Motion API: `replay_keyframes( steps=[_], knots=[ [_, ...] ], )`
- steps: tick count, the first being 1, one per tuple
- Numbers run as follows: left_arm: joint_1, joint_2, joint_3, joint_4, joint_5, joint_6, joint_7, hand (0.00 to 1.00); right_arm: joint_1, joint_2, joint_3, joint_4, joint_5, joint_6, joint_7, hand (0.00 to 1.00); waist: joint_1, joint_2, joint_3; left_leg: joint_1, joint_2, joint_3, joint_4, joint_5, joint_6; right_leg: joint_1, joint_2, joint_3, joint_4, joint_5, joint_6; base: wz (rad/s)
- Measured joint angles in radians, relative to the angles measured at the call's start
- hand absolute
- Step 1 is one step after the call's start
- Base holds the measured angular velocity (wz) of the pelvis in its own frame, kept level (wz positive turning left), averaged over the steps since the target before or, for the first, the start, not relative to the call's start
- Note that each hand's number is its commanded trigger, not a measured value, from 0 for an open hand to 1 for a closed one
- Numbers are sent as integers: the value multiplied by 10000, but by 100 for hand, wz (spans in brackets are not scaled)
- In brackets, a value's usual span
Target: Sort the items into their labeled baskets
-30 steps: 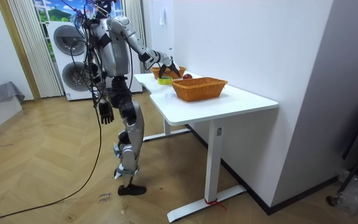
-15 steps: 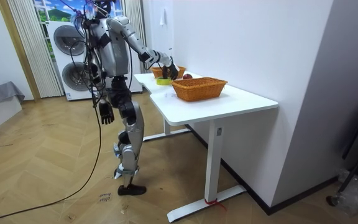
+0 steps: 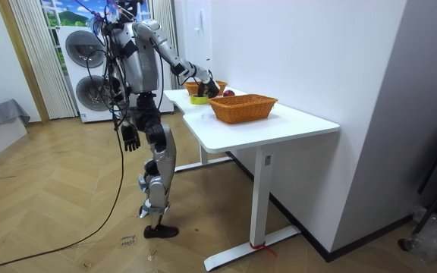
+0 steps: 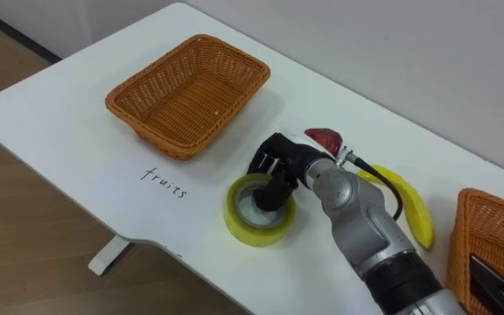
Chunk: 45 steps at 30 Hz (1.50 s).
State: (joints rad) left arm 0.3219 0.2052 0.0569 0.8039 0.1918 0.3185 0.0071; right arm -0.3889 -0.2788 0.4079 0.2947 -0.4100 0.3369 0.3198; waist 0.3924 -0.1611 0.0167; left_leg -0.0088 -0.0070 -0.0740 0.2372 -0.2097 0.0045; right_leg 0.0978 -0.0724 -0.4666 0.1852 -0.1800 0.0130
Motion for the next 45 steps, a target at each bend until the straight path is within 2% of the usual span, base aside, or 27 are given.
replay_keyframes(
  steps=[11, 20, 22, 24, 26, 31, 36, 39, 41, 43, 45],
  knots=[
    [-35, 0, -2, 42, 2, -3, 134, 0, 0, 1, -4, -85, -134, -5, 23, 100, -25, 114, 24, 32, 1, 41, -13, 1, 1, -7, 4, 112, 0, 0, 0, -1],
    [-44, -31, -1, 234, -3, -205, 329, 0, 2, -31, -81, -320, -198, -101, 139, 100, -121, 112, 15, -10, 2, 112, -41, 7, 9, -106, 6, 255, 7, 0, 0, -2],
    [-31, -49, 17, 222, -31, -217, 328, 0, 2, -60, -89, -506, -224, -100, 241, 100, -315, 67, -18, -12, 1, 104, -49, 8, 10, -108, 4, 252, 5, 0, 0, 0],
    [-28, -99, 76, 227, -27, -214, 325, 0, 6, -113, -147, -742, -184, -100, 258, 100, -428, 68, -19, 35, 5, 138, -62, 7, 11, -92, 5, 308, -3, 0, 0, -2],
    [-75, -163, 203, 284, -36, -240, 320, 0, 11, -137, -416, -1002, -46, -98, 258, 100, -565, 73, -18, 57, 3, 155, -87, 12, 18, -91, 6, 391, -5, 0, 0, -5],
    [-107, -184, 458, 469, -124, -460, 395, 0, 69, -478, -1330, -1928, 334, -175, 180, 100, -972, 88, -46, 294, 4, 201, -234, 24, 31, -4, 36, 830, -4, 0, 1, -5],
    [-98, -191, 493, 585, -457, -600, 504, 0, 71, -566, -1884, -2143, 225, -194, 67, 100, -1290, 111, -78, 381, 31, 463, -297, 25, 34, -36, 41, 1032, 0, 1, 2, -12],
    [-3, -198, 613, 587, -453, -598, 527, 0, 84, -604, -2185, -2407, 212, -188, 50, 100, -1707, 220, -130, 464, 25, 508, -308, 43, 56, -11, 34, 1119, 5, 5, 8, -6],
    [13, -261, 743, 592, -443, -639, 534, 0, 139, -634, -2577, -2638, 222, -207, 32, 100, -1801, 344, -134, 540, 37, 616, -330, 43, 60, 23, 36, 1246, 7, 7, 12, -12],
    [-3, -302, 992, 748, -443, -848, 534, 0, 208, -710, -3155, -2824, 500, -346, -16, 100, -2010, 471, -209, 568, 35, 622, -339, 43, 61, 37, 33, 1264, 7, 12, 20, -2],
    [-7, -303, 1081, 790, -439, -888, 535, 0, 208, -752, -3535, -2873, 627, -437, -44, 100, -2228, 518, -239, 606, 41, 635, -348, 43, 60, 62, 39, 1282, 8, 12, 21, -4]
  ],
)
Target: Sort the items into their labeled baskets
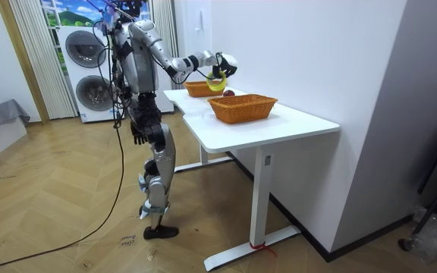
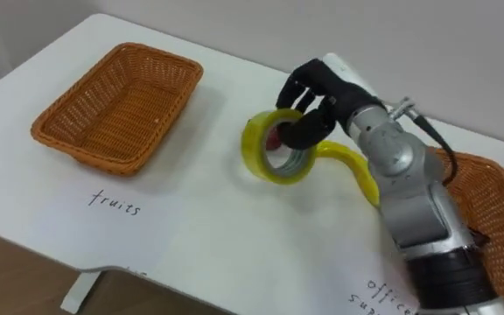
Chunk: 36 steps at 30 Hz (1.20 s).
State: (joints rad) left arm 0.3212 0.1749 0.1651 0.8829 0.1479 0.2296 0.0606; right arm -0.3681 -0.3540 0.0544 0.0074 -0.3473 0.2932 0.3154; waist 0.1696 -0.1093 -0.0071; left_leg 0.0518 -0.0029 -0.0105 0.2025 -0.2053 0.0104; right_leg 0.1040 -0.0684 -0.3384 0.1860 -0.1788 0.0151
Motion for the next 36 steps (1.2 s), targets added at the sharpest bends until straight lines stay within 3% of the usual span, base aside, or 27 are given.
replay_keyframes(
  steps=[5, 8, 11, 17, 21, 26, 28, 36],
  knots=[
    [32, -71, 288, 17, 0, -152, 12, 0, 168, -186, -769, -133, 128, -105, -189, 100, -364, 44, 25, 132, 43, 167, -78, 4, -8, 44, 31, 152, 22, 0, -1, -7],
    [48, -72, 327, 16, -4, -263, 11, 0, 369, -432, -1243, -129, 200, -106, -339, 100, -557, -45, 13, 156, 49, 225, -122, 3, -8, 45, 39, 226, 25, 1, -2, -5],
    [47, -63, 485, 16, -75, -327, 16, 0, 492, -848, -1403, 16, 529, -110, -595, 100, -659, -119, 68, 264, 57, 308, -164, 0, -6, 97, 48, 334, 24, 1, -2, -9],
    [43, -44, 486, -1, -275, -347, 18, 0, 1078, -960, -1949, 530, 877, -108, -1070, 100, -1028, -309, 62, 285, 61, 315, -146, -12, 2, 142, 44, 311, 21, 1, -1, 1],
    [13, -35, 676, -120, -307, -367, -62, 0, 1428, -977, -2463, 639, 436, -112, -1338, 100, -1199, -267, 77, 280, 70, 407, -153, -15, 4, 59, 59, 432, 47, 3, 1, -6],
    [165, -35, 681, -130, -512, -417, -43, 0, 1865, -1074, -3002, 640, 772, -141, -1556, 100, -1507, -36, -29, 328, 87, 569, -149, -14, 6, 2, 75, 608, 46, 6, 0, -11],
    [185, -35, 676, -95, -793, -504, -39, 0, 1996, -1074, -3134, 701, 1234, -143, -1689, 100, -1662, 65, 34, 484, 102, 629, -182, -13, 7, 106, 86, 664, 44, 6, 1, -7],
    [254, 5, 668, 6, -800, -671, -63, 0, 2388, -1156, -3142, 1338, 1459, -161, -2206, 100, -1884, -59, 41, 581, 112, 672, -322, -10, -1, 55, 113, 757, 47, 6, 0, -6]
  ],
)
